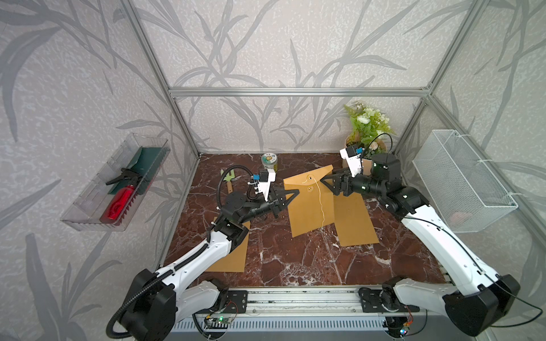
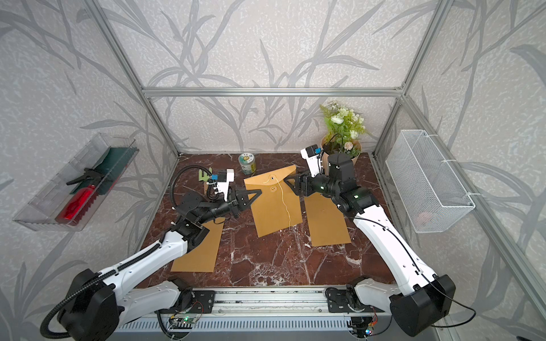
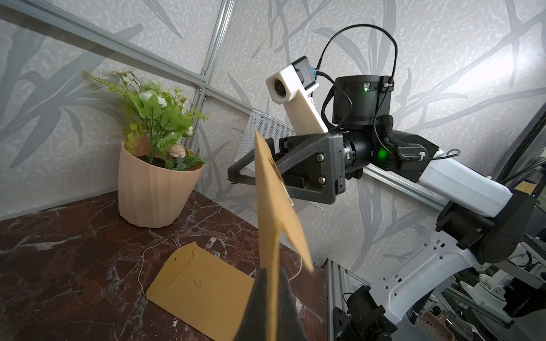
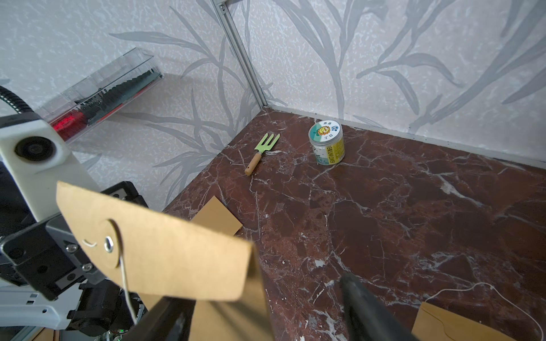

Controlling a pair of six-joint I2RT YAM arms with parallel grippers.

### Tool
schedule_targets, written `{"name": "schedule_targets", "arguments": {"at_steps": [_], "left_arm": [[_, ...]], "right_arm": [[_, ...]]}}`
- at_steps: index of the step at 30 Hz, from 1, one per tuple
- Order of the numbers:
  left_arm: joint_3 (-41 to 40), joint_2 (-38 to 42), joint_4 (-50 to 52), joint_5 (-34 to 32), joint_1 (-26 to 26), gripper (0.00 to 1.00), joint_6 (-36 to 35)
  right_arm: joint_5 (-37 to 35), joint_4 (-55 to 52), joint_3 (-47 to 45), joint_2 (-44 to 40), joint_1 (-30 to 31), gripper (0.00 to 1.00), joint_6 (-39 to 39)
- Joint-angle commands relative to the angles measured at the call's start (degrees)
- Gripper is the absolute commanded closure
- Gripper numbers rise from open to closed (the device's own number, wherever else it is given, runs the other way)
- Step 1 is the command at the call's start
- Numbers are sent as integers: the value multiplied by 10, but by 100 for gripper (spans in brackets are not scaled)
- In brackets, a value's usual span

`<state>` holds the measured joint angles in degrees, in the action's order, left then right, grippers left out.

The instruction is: Open the file bag

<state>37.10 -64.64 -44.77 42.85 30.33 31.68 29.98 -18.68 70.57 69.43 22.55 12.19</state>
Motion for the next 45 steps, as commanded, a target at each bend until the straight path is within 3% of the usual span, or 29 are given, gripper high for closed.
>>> {"name": "schedule_targets", "arguments": {"at_steps": [1, 15, 26, 35, 45], "left_arm": [[-10, -2, -22, 19, 14, 100, -3], [12, 15, 116, -6, 37, 100, -106], [12, 35, 125, -15, 37, 100, -123], [12, 43, 115, -9, 37, 100, -116], [10, 47, 150, -55, 27, 100, -139]], "right_arm": [[15, 15, 20, -6, -2, 23, 3], [50, 3, 39, -25, -2, 23, 3], [76, -5, 37, -22, -3, 27, 5], [57, -37, 30, -39, -2, 26, -30], [7, -71, 27, -99, -17, 23, -54]]}}
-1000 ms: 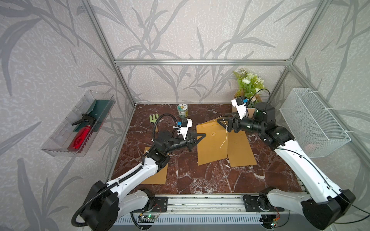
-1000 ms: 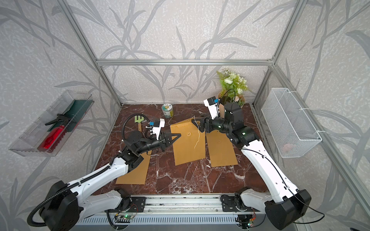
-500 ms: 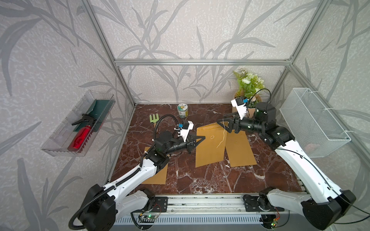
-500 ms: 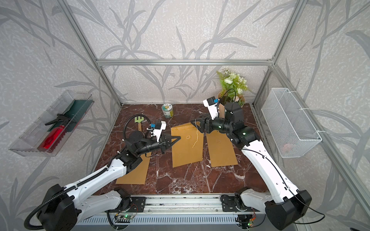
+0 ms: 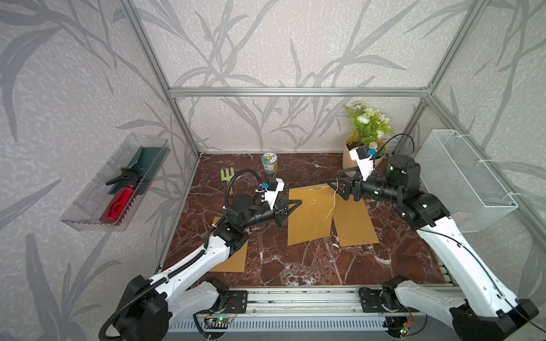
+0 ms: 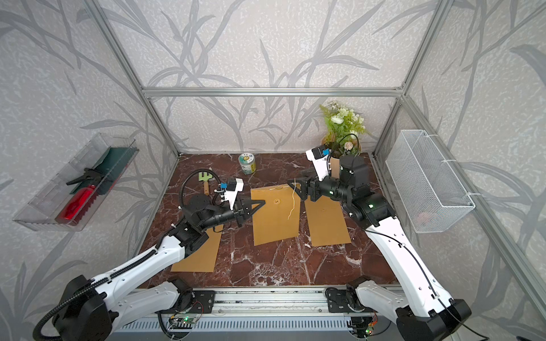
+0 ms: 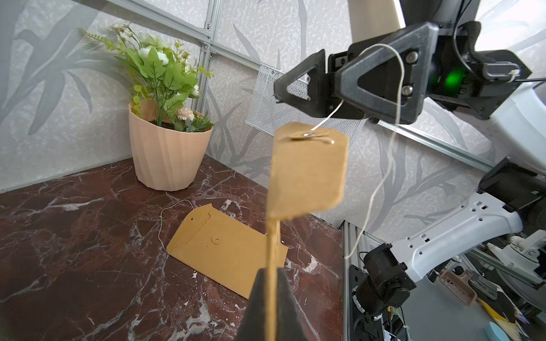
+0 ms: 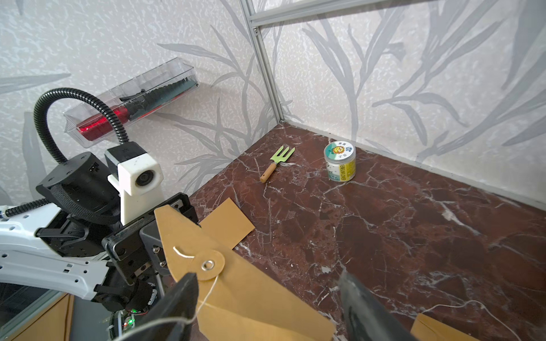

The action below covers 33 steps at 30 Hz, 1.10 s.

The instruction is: Open the file bag

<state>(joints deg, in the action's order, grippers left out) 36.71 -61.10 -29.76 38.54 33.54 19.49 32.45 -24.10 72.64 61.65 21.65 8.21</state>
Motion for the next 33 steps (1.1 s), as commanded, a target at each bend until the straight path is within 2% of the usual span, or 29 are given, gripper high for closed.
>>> {"name": "schedule_targets", "arguments": {"at_steps": [1, 16, 27, 33], "left_arm": [[14, 11, -1, -12, -6, 100, -17], [15, 18, -73, 19, -26, 100, 39], [18, 7, -113, 64, -25, 100, 69], [15, -6, -124, 87, -25, 100, 77]], "right_arm": [[-16, -21, 5, -23, -12, 23, -16], [-9, -32, -52, -19, -16, 24, -50], [41, 18, -22, 31, -16, 26, -39], [91, 47, -9, 39, -16, 27, -28]]}}
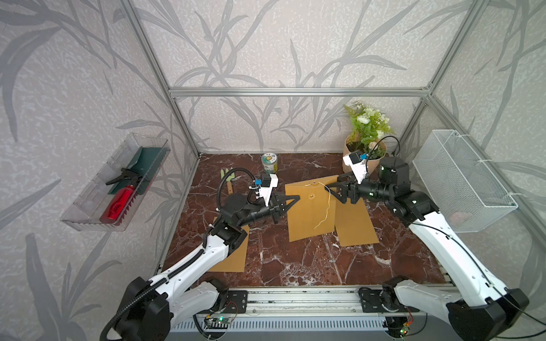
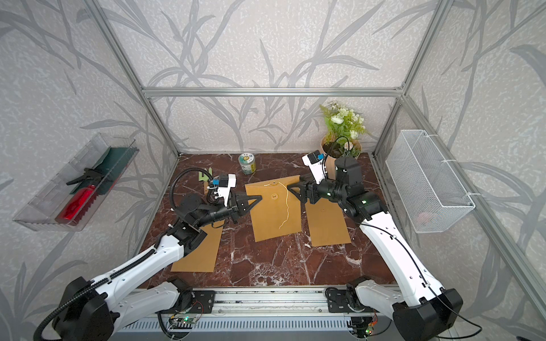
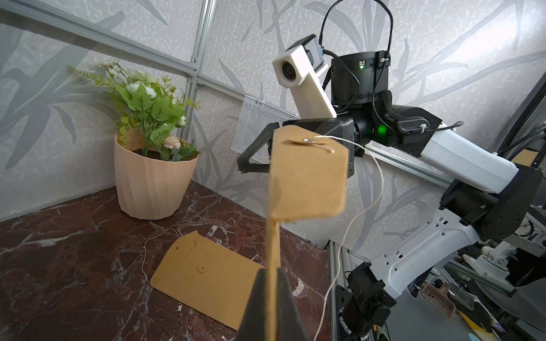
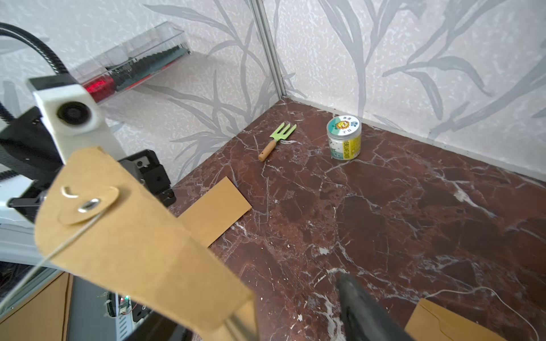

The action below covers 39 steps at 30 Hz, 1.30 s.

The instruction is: Open the file bag

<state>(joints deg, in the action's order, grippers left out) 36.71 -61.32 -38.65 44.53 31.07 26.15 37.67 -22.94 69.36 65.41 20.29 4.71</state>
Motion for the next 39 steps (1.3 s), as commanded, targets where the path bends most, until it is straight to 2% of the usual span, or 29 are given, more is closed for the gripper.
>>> {"name": "schedule_targets", "arguments": {"at_steps": [1, 6, 9, 16, 23, 24, 28, 32, 39], "left_arm": [[14, -6, -36, 28, 0, 100, 10], [16, -20, -41, 29, 0, 100, 9], [18, -26, -44, 29, 0, 100, 11], [17, -26, -49, 25, 0, 100, 11], [20, -20, -37, 14, 0, 100, 7], [19, -20, -36, 11, 0, 99, 6], [21, -14, -29, -7, -1, 80, 2], [31, -10, -49, -12, -4, 68, 13], [76, -28, -65, -14, -11, 64, 26]], "right_arm": [[47, 39, 25, 2, -3, 27, 8], [73, 48, 30, 6, -3, 33, 17], [85, 47, 32, 9, -3, 43, 21], [100, 49, 32, 10, -3, 73, 26], [106, 51, 30, 2, -3, 85, 26], [107, 52, 30, 0, -3, 86, 26], [113, 52, 28, -4, -3, 91, 22], [113, 38, 25, -3, -3, 93, 11], [119, 31, 21, -2, -2, 95, 4]]}}
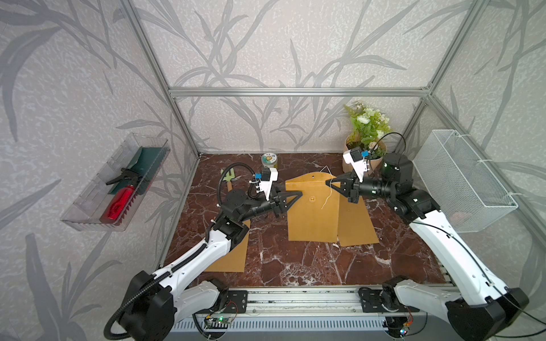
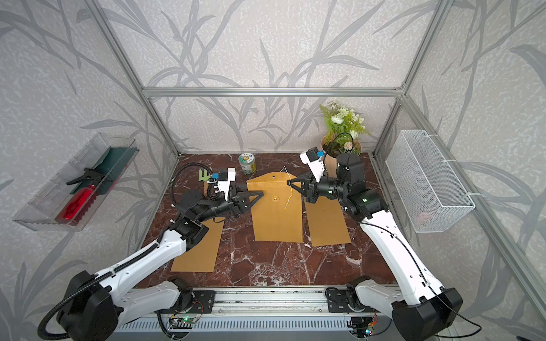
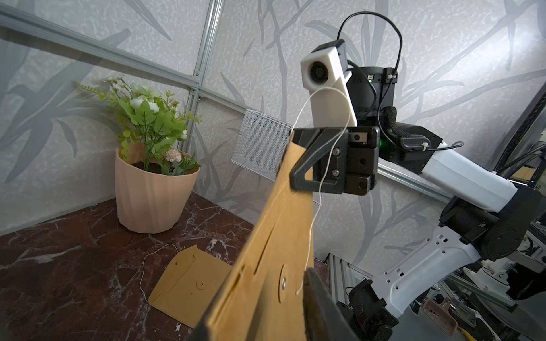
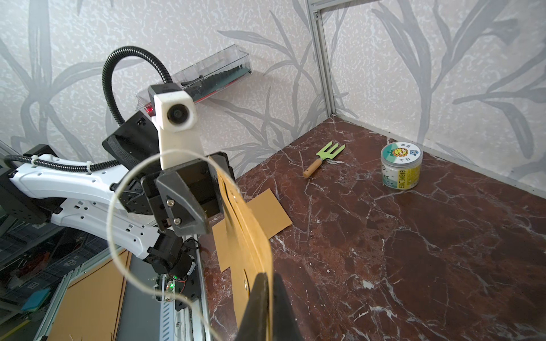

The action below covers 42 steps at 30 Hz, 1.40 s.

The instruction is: Open the file bag

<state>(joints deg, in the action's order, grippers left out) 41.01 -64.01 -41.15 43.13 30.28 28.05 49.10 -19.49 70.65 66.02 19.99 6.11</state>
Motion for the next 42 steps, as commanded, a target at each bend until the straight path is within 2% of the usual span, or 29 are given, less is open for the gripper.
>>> {"name": "schedule_targets", "arguments": {"at_steps": [1, 6, 14, 20, 26, 32, 35, 42], "left_arm": [[38, -6, -46, 0, -3, 65, 11], [54, -39, -90, 13, -4, 70, 39], [55, -80, -147, 26, -4, 99, 77], [54, -86, -143, 23, -4, 100, 81], [52, -65, -60, -8, -4, 100, 31], [51, -11, 98, -90, -4, 76, -72], [50, 17, 163, -134, -5, 67, -111], [43, 82, 300, -237, -16, 61, -175]], "right_arm": [[5, -7, 8, -8, 1, 95, -11], [6, -9, 6, -7, 2, 96, -15], [-1, -9, 7, -3, 3, 96, -20], [-6, -5, 7, -4, 3, 96, -15], [-24, -17, 8, 4, 3, 96, -15], [-55, -48, 21, 29, 2, 98, -23], [-61, -53, 25, 44, 2, 98, -21], [-87, -59, 28, 97, -1, 98, -19]]}}
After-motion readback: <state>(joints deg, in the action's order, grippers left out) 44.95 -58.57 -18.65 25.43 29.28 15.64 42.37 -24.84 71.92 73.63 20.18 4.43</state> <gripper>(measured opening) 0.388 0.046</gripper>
